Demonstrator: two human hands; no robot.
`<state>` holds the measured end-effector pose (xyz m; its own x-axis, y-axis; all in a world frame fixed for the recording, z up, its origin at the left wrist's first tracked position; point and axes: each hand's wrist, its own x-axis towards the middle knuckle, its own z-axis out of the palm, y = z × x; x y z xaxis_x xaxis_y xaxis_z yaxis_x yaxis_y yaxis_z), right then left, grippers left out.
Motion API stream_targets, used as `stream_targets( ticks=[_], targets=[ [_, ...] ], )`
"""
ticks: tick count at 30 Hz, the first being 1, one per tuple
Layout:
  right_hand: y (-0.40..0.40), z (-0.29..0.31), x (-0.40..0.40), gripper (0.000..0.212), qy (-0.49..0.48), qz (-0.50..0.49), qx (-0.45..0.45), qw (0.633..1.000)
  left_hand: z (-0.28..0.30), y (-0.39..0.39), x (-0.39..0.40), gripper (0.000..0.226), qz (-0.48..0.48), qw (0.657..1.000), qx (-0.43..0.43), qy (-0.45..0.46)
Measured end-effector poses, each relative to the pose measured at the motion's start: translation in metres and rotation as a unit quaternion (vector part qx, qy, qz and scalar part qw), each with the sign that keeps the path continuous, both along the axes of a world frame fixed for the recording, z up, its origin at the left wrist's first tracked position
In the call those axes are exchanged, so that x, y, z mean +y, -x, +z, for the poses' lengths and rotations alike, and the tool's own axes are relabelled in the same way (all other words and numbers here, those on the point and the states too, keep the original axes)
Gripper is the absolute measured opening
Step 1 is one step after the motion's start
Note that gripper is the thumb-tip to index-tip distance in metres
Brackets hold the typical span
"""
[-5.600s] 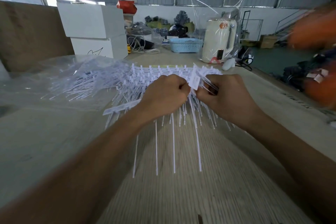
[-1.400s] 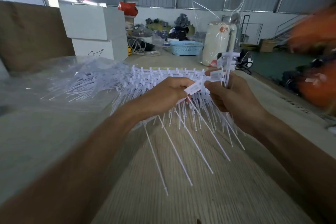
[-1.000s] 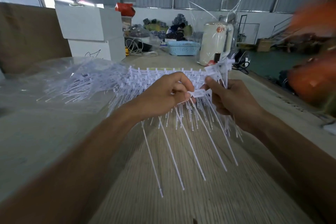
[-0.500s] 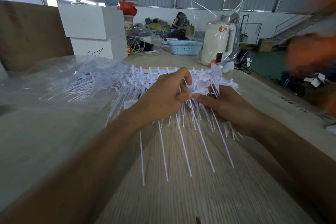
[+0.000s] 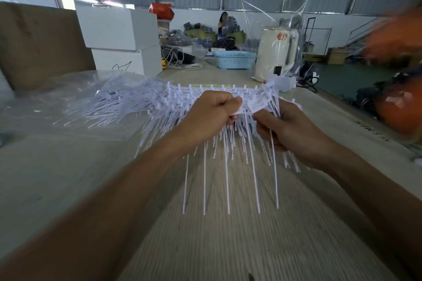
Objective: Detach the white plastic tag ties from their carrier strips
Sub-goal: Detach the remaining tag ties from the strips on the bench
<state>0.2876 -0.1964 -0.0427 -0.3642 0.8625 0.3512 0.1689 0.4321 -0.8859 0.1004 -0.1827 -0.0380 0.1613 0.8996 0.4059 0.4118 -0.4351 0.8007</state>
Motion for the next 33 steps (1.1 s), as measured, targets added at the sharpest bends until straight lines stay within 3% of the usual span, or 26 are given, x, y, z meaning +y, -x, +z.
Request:
stream_targets(
  ticks=[5,9,12,16,18,21,25,29,31,33],
  targets=[
    [0.004,-0.003,-0.001,0.026,-0.087,-0.01,0.005,0.996,-0.001,-0.002,0.0,0.044,0.002,0.999,-0.028,0.021],
    [0.001,-0.005,0.0,0.027,-0.145,-0.023,-0.035,0.989,0.003,-0.001,0.001,0.037,-0.018,0.994,-0.08,0.076],
    [-0.001,-0.006,0.001,0.021,-0.187,-0.047,-0.08,0.978,0.007,0.002,-0.001,0.035,-0.033,0.992,-0.07,0.098],
    [-0.005,-0.008,0.007,0.037,-0.244,-0.066,-0.138,0.958,0.01,0.005,-0.004,0.039,-0.042,0.99,-0.057,0.122],
    [-0.009,-0.006,0.009,0.024,-0.299,-0.07,-0.17,0.936,0.011,0.006,-0.004,0.043,-0.047,0.988,-0.059,0.132],
    [-0.014,-0.002,0.01,0.026,-0.376,-0.084,-0.217,0.897,0.011,0.005,-0.005,0.04,-0.055,0.987,-0.052,0.141],
    [-0.012,-0.003,0.013,0.024,-0.241,-0.123,-0.173,0.947,0.011,0.003,-0.006,0.048,-0.021,0.998,0.003,0.056],
    [-0.009,0.0,0.009,0.041,-0.091,-0.077,-0.104,0.987,0.006,0.004,-0.004,0.048,0.041,0.988,0.13,-0.071],
    [-0.009,0.0,0.009,0.04,-0.023,-0.071,-0.071,0.995,0.001,0.001,-0.004,0.043,0.069,0.972,0.202,-0.101],
    [-0.006,-0.003,0.012,0.043,-0.026,-0.107,-0.073,0.991,-0.003,-0.002,-0.005,0.039,0.083,0.96,0.242,-0.11]
  ],
)
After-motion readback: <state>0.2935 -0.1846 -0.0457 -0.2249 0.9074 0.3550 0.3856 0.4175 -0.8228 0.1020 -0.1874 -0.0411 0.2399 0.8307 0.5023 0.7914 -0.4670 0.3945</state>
